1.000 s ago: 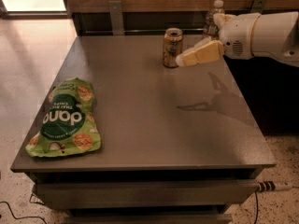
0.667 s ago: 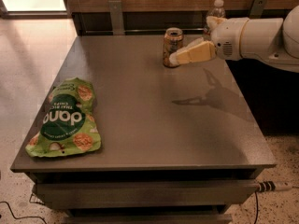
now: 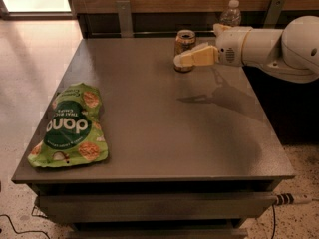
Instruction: Move orange can near green rice chip bag
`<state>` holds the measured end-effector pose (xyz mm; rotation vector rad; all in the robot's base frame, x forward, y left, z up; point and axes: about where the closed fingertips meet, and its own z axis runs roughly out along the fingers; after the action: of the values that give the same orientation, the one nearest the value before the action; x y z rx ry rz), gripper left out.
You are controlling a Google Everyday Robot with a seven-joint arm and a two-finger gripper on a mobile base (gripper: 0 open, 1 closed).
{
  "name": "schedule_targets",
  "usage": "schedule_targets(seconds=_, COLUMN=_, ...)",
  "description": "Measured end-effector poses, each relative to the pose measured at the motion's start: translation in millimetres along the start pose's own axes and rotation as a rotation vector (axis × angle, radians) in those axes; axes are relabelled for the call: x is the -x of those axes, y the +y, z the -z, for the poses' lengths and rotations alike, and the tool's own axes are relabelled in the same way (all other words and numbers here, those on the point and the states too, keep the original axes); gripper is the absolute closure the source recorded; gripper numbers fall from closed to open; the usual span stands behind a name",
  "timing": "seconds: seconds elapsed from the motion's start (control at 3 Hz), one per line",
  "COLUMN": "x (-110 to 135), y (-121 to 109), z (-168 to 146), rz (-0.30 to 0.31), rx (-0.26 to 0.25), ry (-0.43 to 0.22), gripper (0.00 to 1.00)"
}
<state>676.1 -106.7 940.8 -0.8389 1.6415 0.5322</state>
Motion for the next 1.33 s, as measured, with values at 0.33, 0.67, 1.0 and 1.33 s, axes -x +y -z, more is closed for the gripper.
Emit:
schedule_targets(seconds=0.33, x=-9.2, y=-11.0, z=-18.9, rz=-0.031, rx=-0.007, ry=-0.029, gripper=0.00)
schedule_targets(seconds=0.67, x=-16.9, y=-20.5, z=-33.0, rz=-0.043, rx=-0.018, ry=-0.049, gripper=0.00)
schedule_targets(seconds=1.0, x=-28.4, y=-29.9, z=-46.0, rz=-0.063, rx=-0.034, ry=-0.068, gripper=0.00)
schedule_targets(seconds=1.33, x=-33.0, y=-33.3, z=-59.0, rz=-0.092, rx=-0.043, ry=-0.106, gripper=0.03)
